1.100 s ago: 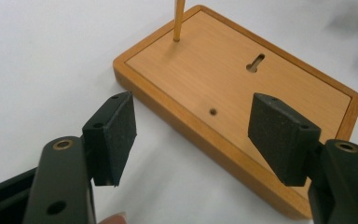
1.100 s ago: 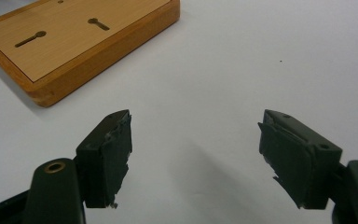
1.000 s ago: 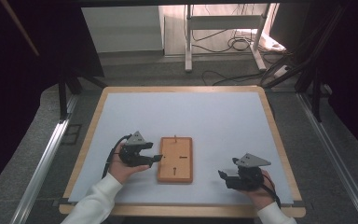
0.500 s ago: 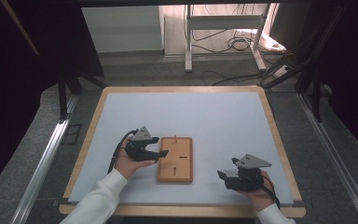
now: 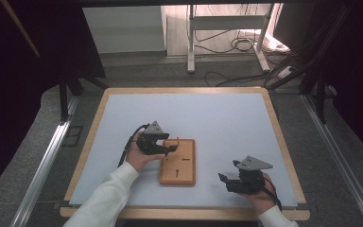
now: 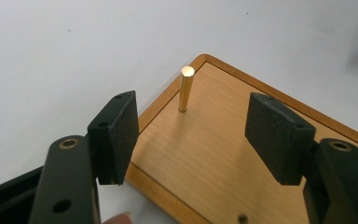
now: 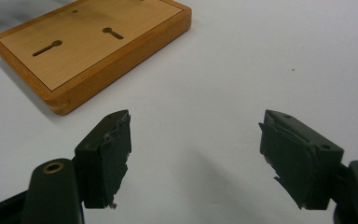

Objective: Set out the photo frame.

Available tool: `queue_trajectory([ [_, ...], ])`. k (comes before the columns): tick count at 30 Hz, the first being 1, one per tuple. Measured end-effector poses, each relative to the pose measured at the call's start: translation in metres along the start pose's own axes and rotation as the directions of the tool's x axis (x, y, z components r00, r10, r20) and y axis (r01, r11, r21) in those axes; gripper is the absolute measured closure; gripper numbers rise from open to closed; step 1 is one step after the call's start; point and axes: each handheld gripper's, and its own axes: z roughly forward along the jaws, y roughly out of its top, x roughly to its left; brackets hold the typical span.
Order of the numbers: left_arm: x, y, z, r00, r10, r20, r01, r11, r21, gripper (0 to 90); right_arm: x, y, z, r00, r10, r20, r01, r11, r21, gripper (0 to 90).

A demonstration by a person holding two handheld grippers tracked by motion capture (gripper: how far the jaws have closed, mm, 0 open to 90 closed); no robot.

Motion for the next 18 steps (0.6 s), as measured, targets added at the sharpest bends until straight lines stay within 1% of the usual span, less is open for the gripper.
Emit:
queue_trajectory([
  [1, 0.000, 0.000, 0.000, 1.0000, 0.000, 0.000, 0.000, 1.0000, 0.000, 36.4, 0.000, 0.000, 0.000, 1.0000, 0.000, 0.000, 0.000, 1.000, 0.000, 25.1],
  [3, 0.001, 0.002, 0.005, 0.9999, 0.008, 0.010, -0.008, 1.0000, 0.004, 37.2, 0.000, 0.000, 0.000, 1.0000, 0.001, -0.001, -0.001, 1.000, -0.001, 25.1],
  [6, 0.003, 0.006, 0.012, 0.9994, 0.032, 0.012, -0.032, 0.9992, 0.023, 39.4, -0.001, 0.000, 0.001, 1.0000, 0.001, -0.002, -0.001, 1.000, 0.001, 25.1],
  [7, 0.004, 0.007, 0.014, 0.9992, 0.037, 0.017, -0.038, 0.9990, 0.026, 42.3, -0.001, 0.000, 0.002, 1.0000, 0.000, -0.004, 0.000, 1.000, 0.003, 25.1],
  [8, 0.007, 0.009, 0.018, 0.9988, 0.046, 0.019, -0.047, 0.9982, 0.038, 43.6, 0.000, 0.000, 0.002, 1.0000, -0.001, -0.005, 0.001, 1.000, 0.003, 25.1],
  [9, 0.008, 0.010, 0.019, 0.9985, 0.049, 0.024, -0.050, 0.9980, 0.039, 44.8, 0.000, 0.001, 0.002, 1.0000, -0.004, -0.006, 0.004, 1.000, 0.003, 25.1],
  [11, 0.009, 0.011, 0.020, 0.9982, 0.051, 0.030, -0.052, 0.9980, 0.034, 48.0, 0.001, 0.001, 0.003, 1.0000, -0.004, -0.007, 0.004, 1.000, 0.004, 25.1],
  [12, 0.009, 0.012, 0.021, 0.9978, 0.054, 0.037, -0.055, 0.9979, 0.034, 48.0, 0.001, 0.001, 0.003, 1.0000, -0.005, -0.007, 0.005, 1.000, 0.005, 25.1],
  [14, 0.010, 0.012, 0.024, 0.9978, 0.050, 0.043, -0.051, 0.9985, 0.021, 51.2, 0.001, 0.001, 0.004, 0.9999, -0.007, -0.008, 0.007, 1.000, 0.006, 25.1],
  [16, 0.012, 0.011, 0.025, 0.9969, 0.054, 0.057, -0.056, 0.9980, 0.028, 53.5, 0.001, 0.001, 0.004, 1.0000, -0.004, -0.007, 0.004, 1.000, 0.006, 25.1],
  [17, 0.012, 0.010, 0.026, 0.9972, 0.046, 0.059, -0.048, 0.9985, 0.026, 54.5, 0.000, 0.001, 0.005, 1.0000, 0.000, -0.007, 0.000, 1.000, 0.007, 25.1],
  [18, 0.013, 0.009, 0.027, 0.9970, 0.049, 0.060, -0.051, 0.9982, 0.032, 55.9, 0.000, 0.001, 0.006, 1.0000, 0.004, -0.008, -0.004, 1.000, 0.007, 25.1],
])
